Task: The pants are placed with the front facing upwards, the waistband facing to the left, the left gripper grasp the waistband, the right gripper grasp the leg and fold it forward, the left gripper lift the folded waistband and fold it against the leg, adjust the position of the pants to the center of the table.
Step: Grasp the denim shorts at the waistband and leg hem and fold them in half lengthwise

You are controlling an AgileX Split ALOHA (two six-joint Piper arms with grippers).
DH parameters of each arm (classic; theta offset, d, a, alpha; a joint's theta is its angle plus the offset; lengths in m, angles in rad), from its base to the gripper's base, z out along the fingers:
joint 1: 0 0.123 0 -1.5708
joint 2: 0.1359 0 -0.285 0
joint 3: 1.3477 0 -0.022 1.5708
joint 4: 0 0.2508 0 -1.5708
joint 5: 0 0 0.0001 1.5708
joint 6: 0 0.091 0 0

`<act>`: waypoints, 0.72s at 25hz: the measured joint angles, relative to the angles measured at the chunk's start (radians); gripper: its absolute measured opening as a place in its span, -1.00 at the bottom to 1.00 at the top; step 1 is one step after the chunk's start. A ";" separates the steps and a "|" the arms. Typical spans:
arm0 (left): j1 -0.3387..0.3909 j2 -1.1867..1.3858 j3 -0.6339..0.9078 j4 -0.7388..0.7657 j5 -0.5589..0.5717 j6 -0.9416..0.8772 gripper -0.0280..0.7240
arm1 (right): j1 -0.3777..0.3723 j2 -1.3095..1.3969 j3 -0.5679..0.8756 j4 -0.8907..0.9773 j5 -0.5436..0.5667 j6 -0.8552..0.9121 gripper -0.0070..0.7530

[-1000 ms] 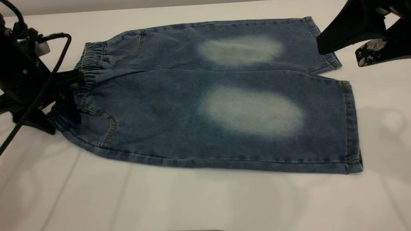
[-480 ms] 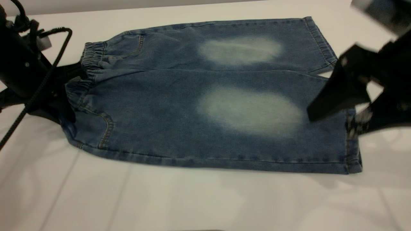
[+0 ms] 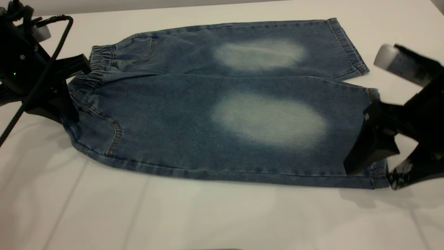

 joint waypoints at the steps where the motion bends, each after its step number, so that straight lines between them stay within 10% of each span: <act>1: 0.000 0.000 0.000 0.000 0.000 0.000 -0.74 | 0.000 0.015 -0.001 0.000 -0.003 0.000 0.44; 18: 0.000 0.000 0.000 0.000 0.006 0.002 -0.74 | 0.000 0.073 -0.004 0.426 -0.020 -0.366 0.35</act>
